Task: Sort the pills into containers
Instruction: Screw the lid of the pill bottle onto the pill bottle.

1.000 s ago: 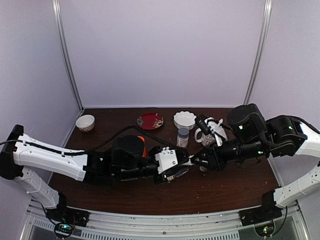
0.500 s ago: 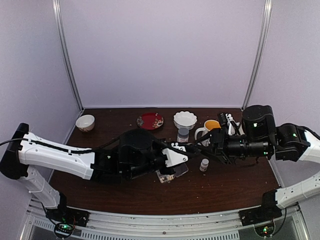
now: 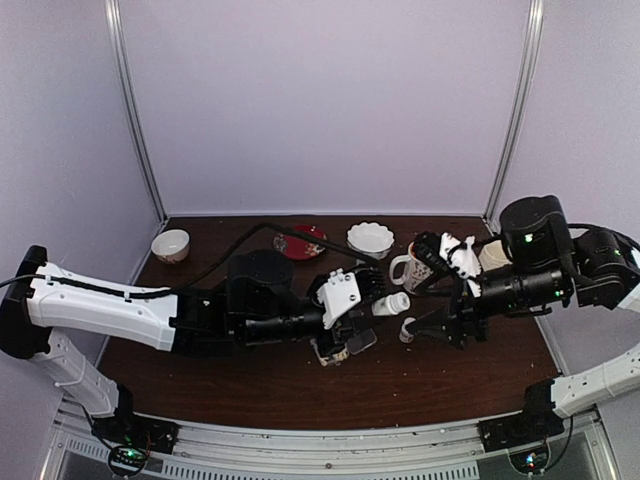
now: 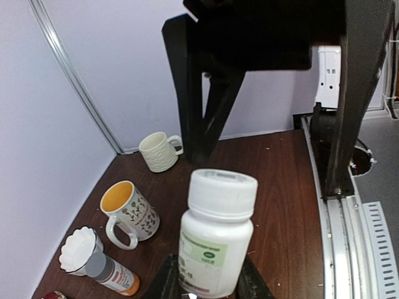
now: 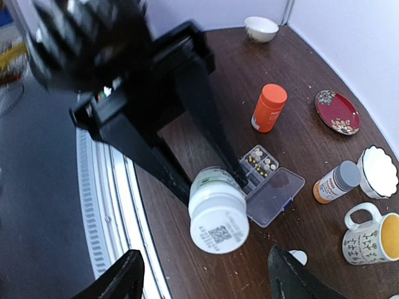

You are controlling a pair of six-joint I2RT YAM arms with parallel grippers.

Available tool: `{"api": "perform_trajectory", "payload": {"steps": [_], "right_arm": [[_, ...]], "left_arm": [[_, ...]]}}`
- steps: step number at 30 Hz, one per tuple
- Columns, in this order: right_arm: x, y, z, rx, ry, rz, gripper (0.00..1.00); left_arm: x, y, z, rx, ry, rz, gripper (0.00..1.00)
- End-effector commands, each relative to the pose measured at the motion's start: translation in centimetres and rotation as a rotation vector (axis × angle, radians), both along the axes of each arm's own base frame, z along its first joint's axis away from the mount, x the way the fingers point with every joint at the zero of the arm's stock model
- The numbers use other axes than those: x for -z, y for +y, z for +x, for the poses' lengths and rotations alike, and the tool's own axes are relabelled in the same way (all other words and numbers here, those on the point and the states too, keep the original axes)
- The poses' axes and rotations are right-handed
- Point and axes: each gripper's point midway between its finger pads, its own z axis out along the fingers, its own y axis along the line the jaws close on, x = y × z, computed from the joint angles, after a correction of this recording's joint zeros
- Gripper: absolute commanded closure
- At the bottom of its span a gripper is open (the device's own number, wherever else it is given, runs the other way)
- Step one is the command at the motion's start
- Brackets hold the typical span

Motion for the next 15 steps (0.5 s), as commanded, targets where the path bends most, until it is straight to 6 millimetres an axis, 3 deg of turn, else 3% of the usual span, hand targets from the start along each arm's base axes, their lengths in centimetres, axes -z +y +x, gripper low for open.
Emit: {"api": "perform_trajectory", "payload": {"steps": [1,6,15], "right_arm": [[1.5,-0.1,-0.2,-0.208,-0.255,-0.2,0.29],[0.3,0.7,-0.1,-0.226,-0.304,-0.156,0.33],[0.8,1.0,-0.5,-0.26,-0.293,-0.161,0.46]], "left_arm": [[-1.9,-0.2,-2.6,0.129,0.095,-0.061,1.0],[-1.4,-0.3,-2.9,0.144,0.128,-0.046,1.0],[-0.7,-0.9,-3.2,0.166,0.149,-0.025,1.0]]}}
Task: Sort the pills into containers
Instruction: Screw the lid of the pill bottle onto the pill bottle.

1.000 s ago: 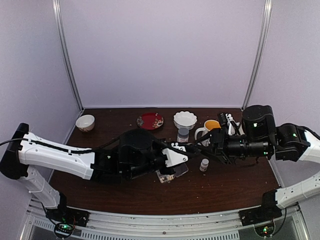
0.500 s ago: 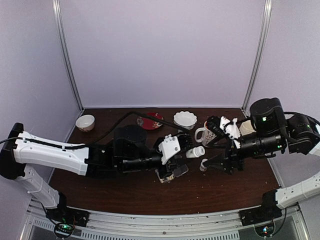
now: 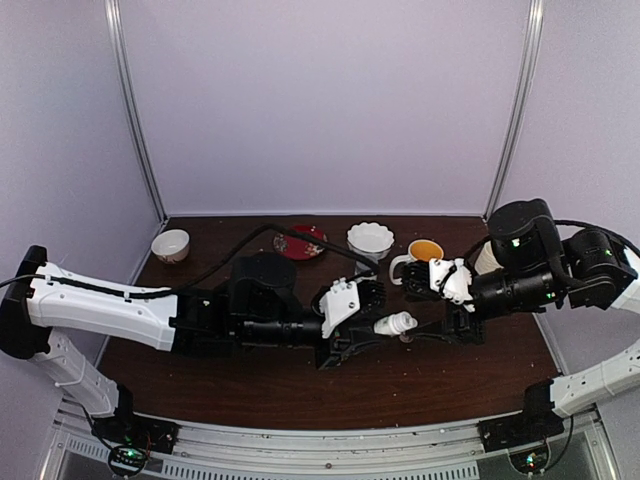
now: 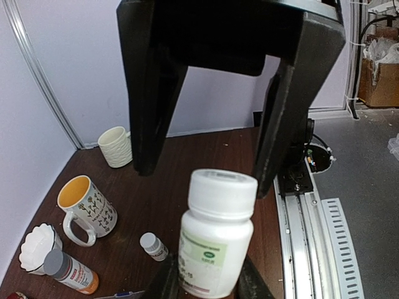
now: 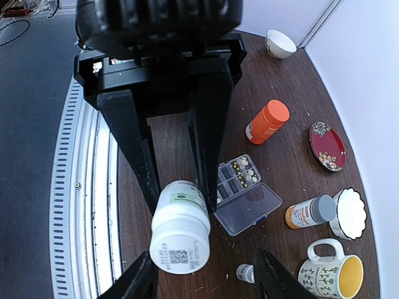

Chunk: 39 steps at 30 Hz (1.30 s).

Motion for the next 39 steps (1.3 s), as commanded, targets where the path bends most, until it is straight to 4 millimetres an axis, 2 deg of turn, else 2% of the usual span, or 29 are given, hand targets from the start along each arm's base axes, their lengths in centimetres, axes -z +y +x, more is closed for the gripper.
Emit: {"api": "perform_trajectory", "payload": {"steps": [1,13,15,18,20,28,29,31,33,35,39], "right_arm": [[-1.0,0.3,-0.3,-0.03,-0.02,0.017,0.46],[-1.3,1.0,-0.6,-0.057,-0.012,0.034,0.59],[-1.4,1.0,-0.7,-0.06,-0.011,0.038,0.58],[-1.8,0.9,-1.1,-0.076,-0.008,0.054,0.48],[-2.1,0.8,-1.3,-0.083,-0.008,0.066,0.47],[-1.5,0.8,-1.1,-0.074,0.003,0.026,0.71],[-1.4,0.9,-1.1,-0.075,0.006,0.02,0.69],[-1.2,0.9,-1.2,-0.08,0.01,0.012,0.53],[-1.1,1.0,-1.2,-0.084,0.01,0.011,0.49],[-1.1,1.1,-1.2,-0.084,0.009,0.009,0.52],[-0.7,1.2,-1.1,-0.083,0.013,-0.001,0.64]], "left_arm": [[-2.1,-0.6,-0.5,0.029,0.015,-0.052,1.0],[-1.6,-1.1,-0.6,0.045,0.028,-0.029,1.0],[-1.5,-1.1,-0.6,0.04,0.029,-0.026,1.0],[-1.2,-1.1,-0.4,0.037,0.03,-0.017,1.0],[-1.1,-1.1,-0.4,0.035,0.033,-0.016,1.0],[-1.2,-1.1,-0.5,0.035,0.037,-0.02,1.0],[-1.2,-1.1,-0.4,0.034,0.037,-0.019,1.0],[-1.3,-1.1,-0.4,0.033,0.039,-0.02,1.0],[-1.2,-1.1,-0.5,0.036,0.039,-0.019,1.0],[-1.2,-1.1,-0.5,0.035,0.042,-0.019,1.0],[-1.1,-1.1,-0.4,0.032,0.044,-0.018,1.0]]}}
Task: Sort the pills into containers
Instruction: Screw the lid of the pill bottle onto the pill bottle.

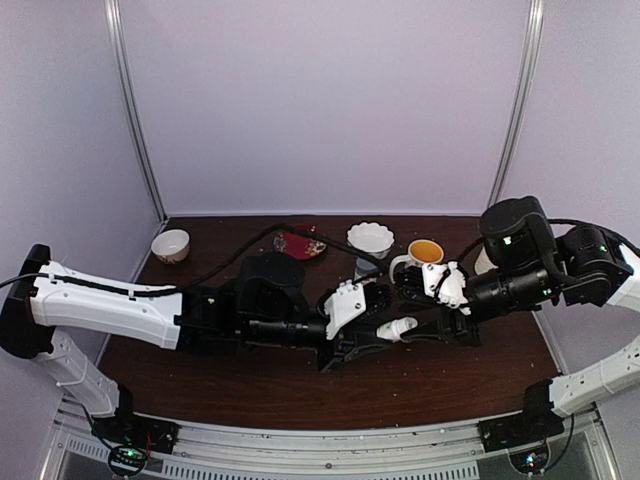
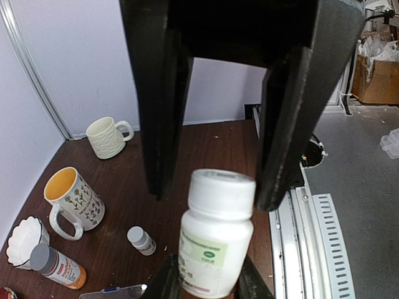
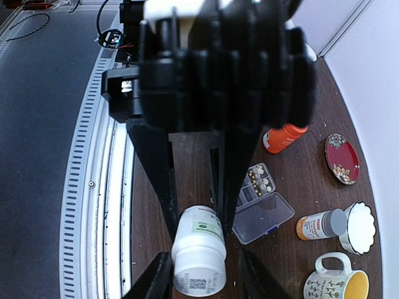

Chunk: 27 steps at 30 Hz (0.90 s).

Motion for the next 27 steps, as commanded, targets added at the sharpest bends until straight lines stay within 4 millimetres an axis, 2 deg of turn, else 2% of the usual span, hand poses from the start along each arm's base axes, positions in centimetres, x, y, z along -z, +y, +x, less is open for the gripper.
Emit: {"api": "perform_trajectory", "payload": {"steps": [1,3,5,6,8,9,10,11,14,16,24,27], "right_arm": [[-0.8,0.2,0.0,0.0,-0.012,0.011,0.67],[-0.7,0.2,0.2,0.006,-0.011,0.011,0.75],[-0.7,0.2,0.2,0.007,-0.009,0.009,0.75],[-0.6,0.2,0.2,0.007,-0.007,0.007,0.74],[-0.5,0.2,0.1,0.007,-0.007,0.005,0.57],[-0.5,0.2,0.2,0.009,-0.008,0.004,0.52],[-0.4,0.1,0.2,0.008,-0.008,0.003,0.5],[-0.4,0.1,0.2,0.008,-0.009,0.003,0.52],[-0.2,0.0,0.1,0.007,-0.009,-0.001,0.66],[0.0,0.0,0.1,0.008,-0.007,-0.006,0.7],[0.5,-0.1,0.2,0.014,-0.008,-0.014,0.72],[0.6,-0.2,0.2,0.016,-0.009,-0.02,0.64]], "left_arm": [[-1.9,-0.6,0.0,0.007,0.002,-0.056,1.0],[-2.0,-0.7,0.0,0.008,0.0,-0.056,1.0],[-1.9,-0.7,0.0,0.008,0.002,-0.055,1.0],[-1.9,-0.7,0.0,0.008,0.002,-0.055,1.0],[-1.9,-0.7,0.0,0.007,0.0,-0.056,1.0],[-1.9,-0.7,0.1,0.004,0.001,-0.055,1.0],[-1.9,-0.7,0.0,0.006,0.001,-0.055,1.0],[-1.9,-0.7,0.1,0.002,0.002,-0.055,1.0],[-1.9,-0.7,0.1,0.002,0.003,-0.055,1.0],[-1.9,-0.8,0.1,0.004,0.003,-0.056,1.0],[-1.9,-0.8,0.0,0.009,0.007,-0.053,1.0],[-1.9,-0.8,0.0,0.009,0.005,-0.055,1.0]]}}
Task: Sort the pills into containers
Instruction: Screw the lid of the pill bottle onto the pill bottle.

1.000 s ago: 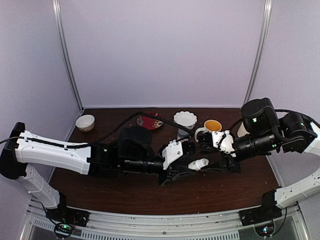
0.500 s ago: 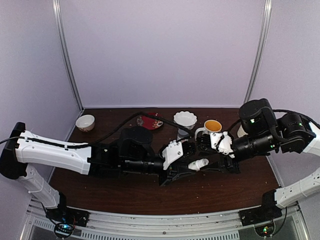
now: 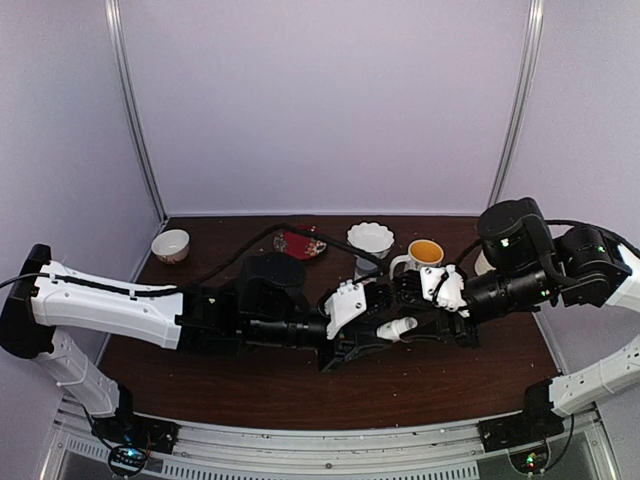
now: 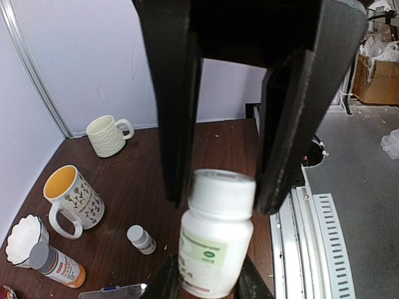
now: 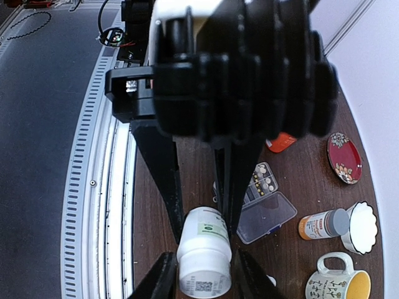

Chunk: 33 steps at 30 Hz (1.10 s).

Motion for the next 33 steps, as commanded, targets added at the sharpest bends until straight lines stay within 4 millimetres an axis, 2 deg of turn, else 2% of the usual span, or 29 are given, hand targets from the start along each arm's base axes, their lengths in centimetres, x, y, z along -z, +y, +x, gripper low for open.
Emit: {"api": "perform_trajectory", "payload": {"steps": [1,11,15,20,21,22,23,24,28,33], "right_arm": [[0.38,-0.27,0.25,0.021,-0.006,-0.01,0.64],[0.63,-0.38,0.27,0.024,-0.005,-0.018,0.64],[0.56,-0.36,0.23,0.021,-0.005,-0.016,0.74],[0.26,-0.35,0.2,0.021,-0.004,-0.007,0.75],[0.14,-0.35,0.18,0.022,-0.004,-0.003,0.72],[0.06,-0.37,0.15,0.022,-0.004,-0.001,0.6],[-0.08,-0.38,0.16,0.023,-0.004,0.005,0.54],[-0.12,-0.41,0.13,0.023,-0.005,0.006,0.52],[-0.21,-0.61,0.1,0.025,-0.006,0.007,0.61],[-0.02,-0.85,0.09,0.028,-0.004,-0.005,0.66]], "left_arm": [[-2.22,-0.77,-0.06,0.012,-0.004,-0.061,1.0],[-2.25,-0.78,-0.04,0.013,-0.004,-0.061,1.0],[-2.13,-0.84,-0.11,0.015,-0.003,-0.059,1.0],[-2.02,-0.91,-0.09,0.017,-0.001,-0.056,1.0],[-1.96,-0.91,-0.13,0.018,0.0,-0.055,1.0],[-1.98,-0.91,-0.11,0.018,0.0,-0.055,1.0],[-1.95,-0.93,-0.15,0.019,-0.001,-0.055,1.0],[-1.85,-0.96,-0.17,0.02,0.0,-0.053,1.0],[-1.92,-0.94,-0.13,0.019,0.0,-0.053,1.0],[-1.9,-0.96,-0.07,0.017,-0.002,-0.049,1.0]]}}
